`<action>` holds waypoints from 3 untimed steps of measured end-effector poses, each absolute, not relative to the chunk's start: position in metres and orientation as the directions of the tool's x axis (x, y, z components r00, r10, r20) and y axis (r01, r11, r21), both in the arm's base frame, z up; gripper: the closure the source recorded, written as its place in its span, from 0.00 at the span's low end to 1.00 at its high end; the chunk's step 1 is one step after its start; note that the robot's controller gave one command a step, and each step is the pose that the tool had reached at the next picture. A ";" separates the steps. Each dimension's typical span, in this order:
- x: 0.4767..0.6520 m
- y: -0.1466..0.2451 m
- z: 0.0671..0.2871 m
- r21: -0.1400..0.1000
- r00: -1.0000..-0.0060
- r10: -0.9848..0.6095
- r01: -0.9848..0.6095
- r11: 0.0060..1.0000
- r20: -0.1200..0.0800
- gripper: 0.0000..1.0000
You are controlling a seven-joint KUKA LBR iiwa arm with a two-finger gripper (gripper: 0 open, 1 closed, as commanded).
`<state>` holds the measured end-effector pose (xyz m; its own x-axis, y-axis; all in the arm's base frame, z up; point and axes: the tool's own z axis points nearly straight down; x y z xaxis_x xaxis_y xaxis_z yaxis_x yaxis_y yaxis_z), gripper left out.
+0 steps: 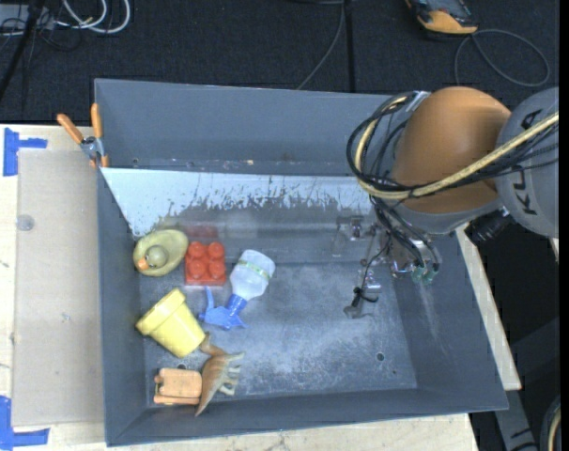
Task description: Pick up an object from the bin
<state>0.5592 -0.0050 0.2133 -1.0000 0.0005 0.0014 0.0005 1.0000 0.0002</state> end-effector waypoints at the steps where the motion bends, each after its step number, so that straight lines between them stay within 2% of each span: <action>1: 0.581 0.022 0.168 0.000 -1.000 0.014 0.014 1.000 -0.003 0.00; 2: 0.563 0.063 0.120 0.000 -0.998 -0.057 -0.057 0.998 0.004 0.00; 3: 0.559 0.072 0.112 0.001 -0.997 -0.076 -0.076 0.997 0.007 0.00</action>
Offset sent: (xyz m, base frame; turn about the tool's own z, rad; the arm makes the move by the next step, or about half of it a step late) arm -0.0047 0.0797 -0.1032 -0.0761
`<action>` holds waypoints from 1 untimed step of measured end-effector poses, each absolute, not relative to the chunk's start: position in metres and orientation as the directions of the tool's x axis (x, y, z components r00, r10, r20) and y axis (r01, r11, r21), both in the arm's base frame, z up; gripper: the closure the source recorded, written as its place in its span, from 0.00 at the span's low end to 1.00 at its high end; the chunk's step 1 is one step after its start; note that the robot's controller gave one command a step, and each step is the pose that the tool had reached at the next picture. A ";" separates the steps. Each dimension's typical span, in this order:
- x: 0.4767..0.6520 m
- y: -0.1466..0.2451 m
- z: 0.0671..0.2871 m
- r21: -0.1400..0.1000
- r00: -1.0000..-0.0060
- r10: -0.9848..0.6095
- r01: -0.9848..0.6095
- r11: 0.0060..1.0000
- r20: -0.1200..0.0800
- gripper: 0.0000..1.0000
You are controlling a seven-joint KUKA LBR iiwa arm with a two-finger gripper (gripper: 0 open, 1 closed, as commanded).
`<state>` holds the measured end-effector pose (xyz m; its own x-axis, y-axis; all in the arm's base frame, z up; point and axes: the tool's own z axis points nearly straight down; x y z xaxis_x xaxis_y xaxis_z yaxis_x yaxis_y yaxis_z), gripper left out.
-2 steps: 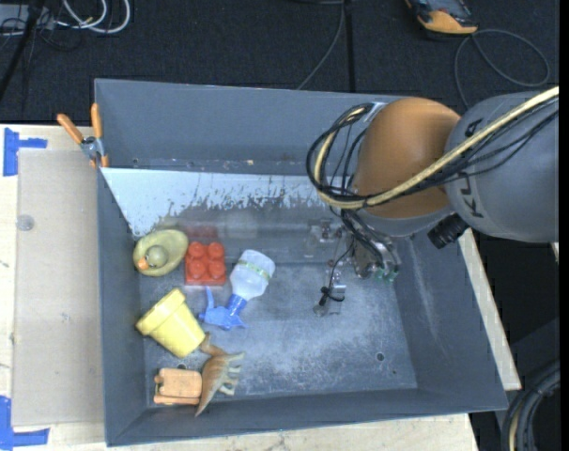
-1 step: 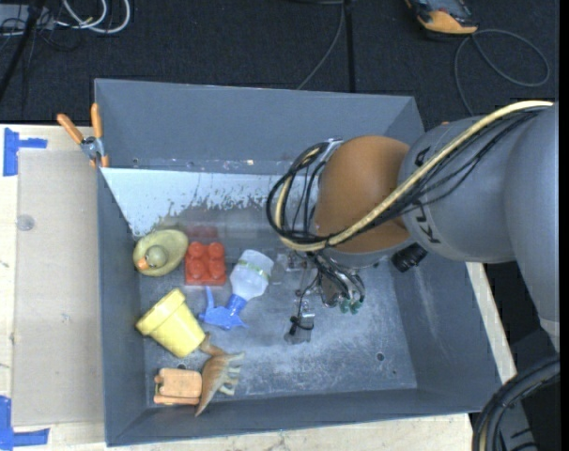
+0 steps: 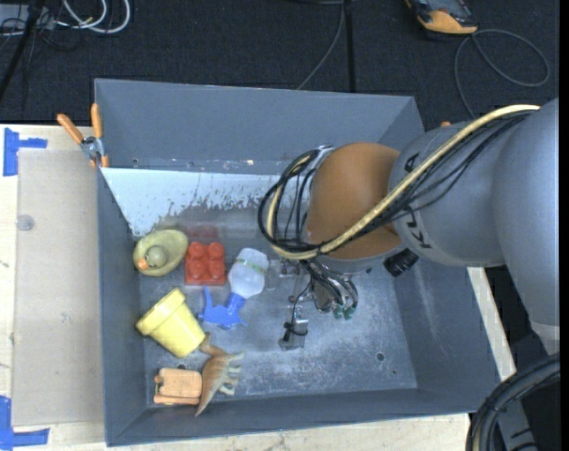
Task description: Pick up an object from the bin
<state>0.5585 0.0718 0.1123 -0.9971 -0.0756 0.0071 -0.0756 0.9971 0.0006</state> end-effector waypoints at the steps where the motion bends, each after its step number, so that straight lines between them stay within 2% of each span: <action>1: 0.565 0.068 0.103 0.002 -0.982 -0.188 -0.188 0.982 0.003 0.00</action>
Offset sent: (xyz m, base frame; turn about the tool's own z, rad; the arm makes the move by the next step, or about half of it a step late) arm 0.0373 0.0684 0.1064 -0.0341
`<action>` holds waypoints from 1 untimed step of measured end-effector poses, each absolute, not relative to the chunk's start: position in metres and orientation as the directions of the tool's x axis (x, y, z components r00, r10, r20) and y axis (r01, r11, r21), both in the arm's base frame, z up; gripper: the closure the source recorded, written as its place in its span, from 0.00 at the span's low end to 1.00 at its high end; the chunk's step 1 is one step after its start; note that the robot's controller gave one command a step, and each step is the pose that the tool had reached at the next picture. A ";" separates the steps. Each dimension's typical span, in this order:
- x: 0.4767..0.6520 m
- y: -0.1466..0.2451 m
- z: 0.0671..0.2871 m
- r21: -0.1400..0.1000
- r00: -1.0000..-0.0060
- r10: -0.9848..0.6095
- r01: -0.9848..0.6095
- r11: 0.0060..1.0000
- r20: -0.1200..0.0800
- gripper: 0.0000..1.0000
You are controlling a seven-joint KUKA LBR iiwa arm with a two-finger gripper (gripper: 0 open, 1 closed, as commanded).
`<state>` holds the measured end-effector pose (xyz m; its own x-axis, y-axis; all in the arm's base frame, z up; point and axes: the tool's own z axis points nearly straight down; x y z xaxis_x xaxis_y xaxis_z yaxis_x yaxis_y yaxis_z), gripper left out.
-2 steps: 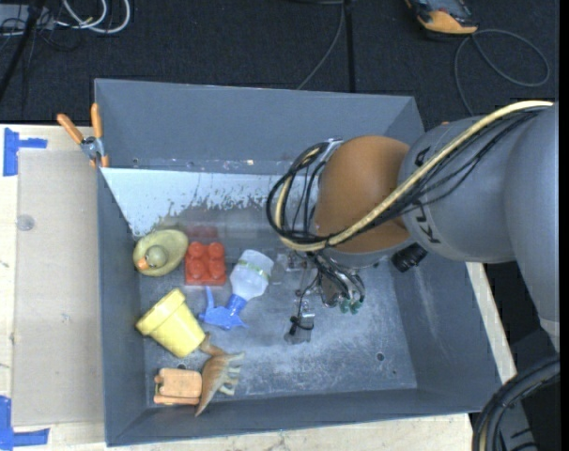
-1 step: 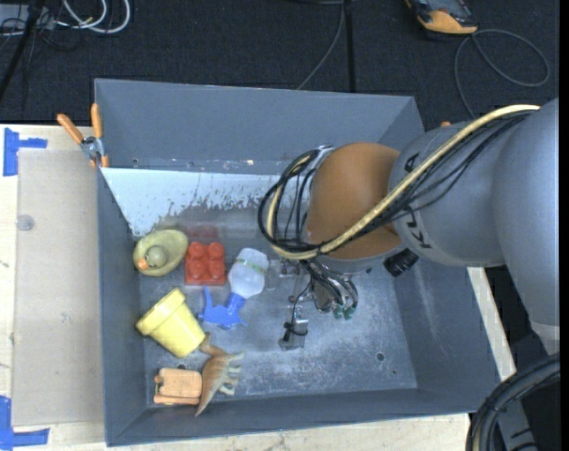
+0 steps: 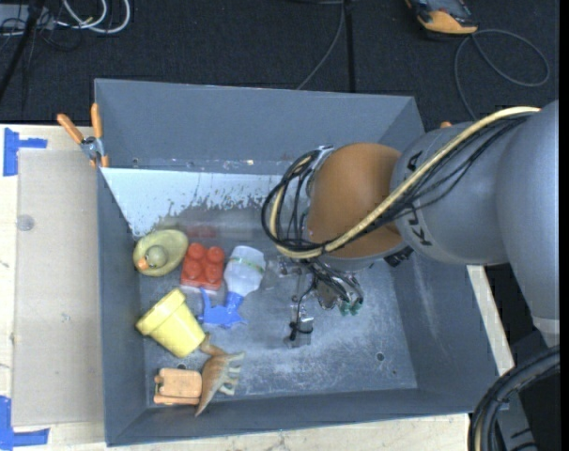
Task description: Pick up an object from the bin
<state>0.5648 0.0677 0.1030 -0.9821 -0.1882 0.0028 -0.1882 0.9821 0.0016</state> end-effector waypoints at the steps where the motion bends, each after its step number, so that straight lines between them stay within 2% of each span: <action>1: 0.571 0.082 0.129 0.004 -0.912 -0.410 -0.410 0.912 0.010 0.00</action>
Offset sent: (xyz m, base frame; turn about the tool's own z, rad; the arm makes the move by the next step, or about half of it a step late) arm 0.0441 0.0437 0.0335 -0.0591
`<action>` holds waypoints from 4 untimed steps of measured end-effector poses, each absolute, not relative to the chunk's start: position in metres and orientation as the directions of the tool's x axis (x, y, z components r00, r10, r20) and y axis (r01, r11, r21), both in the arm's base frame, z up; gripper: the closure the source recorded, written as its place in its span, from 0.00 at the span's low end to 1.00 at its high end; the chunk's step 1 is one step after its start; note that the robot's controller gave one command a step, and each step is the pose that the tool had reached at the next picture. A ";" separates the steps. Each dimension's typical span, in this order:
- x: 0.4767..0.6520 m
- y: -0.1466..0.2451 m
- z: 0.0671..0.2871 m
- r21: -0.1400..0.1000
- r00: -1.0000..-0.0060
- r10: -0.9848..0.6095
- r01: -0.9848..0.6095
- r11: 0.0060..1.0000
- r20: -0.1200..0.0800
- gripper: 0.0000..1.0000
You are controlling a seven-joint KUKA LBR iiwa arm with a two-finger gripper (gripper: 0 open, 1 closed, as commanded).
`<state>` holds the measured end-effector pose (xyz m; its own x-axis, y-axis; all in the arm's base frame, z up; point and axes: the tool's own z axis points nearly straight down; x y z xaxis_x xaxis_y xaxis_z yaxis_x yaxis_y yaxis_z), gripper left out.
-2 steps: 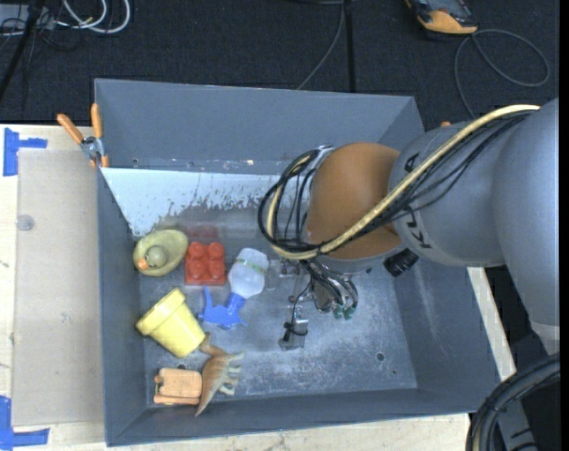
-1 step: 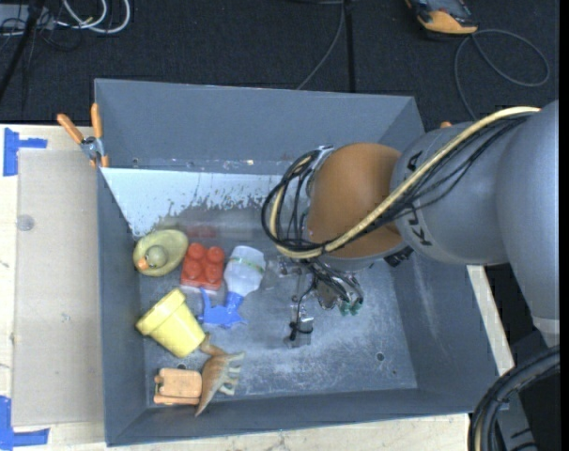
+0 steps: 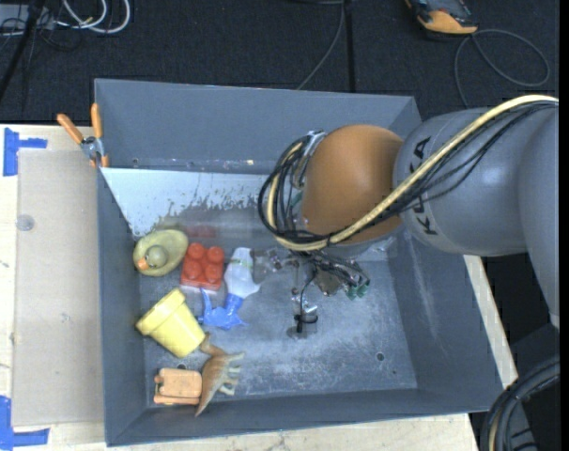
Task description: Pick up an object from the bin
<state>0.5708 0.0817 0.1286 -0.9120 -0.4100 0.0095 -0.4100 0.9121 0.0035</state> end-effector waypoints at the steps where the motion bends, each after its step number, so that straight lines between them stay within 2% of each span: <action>1: 0.592 0.098 0.144 0.002 -0.936 -0.353 -0.353 0.936 -0.004 0.00; 2: 0.600 0.113 0.135 0.002 -0.965 -0.262 -0.262 0.965 0.004 0.00; 3: 0.580 0.130 0.111 0.001 -0.879 -0.477 -0.477 0.879 -0.002 0.00; 4: 0.578 0.134 0.099 0.004 -0.862 -0.508 -0.508 0.862 0.000 0.00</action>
Offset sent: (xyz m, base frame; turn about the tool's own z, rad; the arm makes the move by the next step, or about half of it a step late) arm 0.0413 0.0574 -0.0062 -0.1938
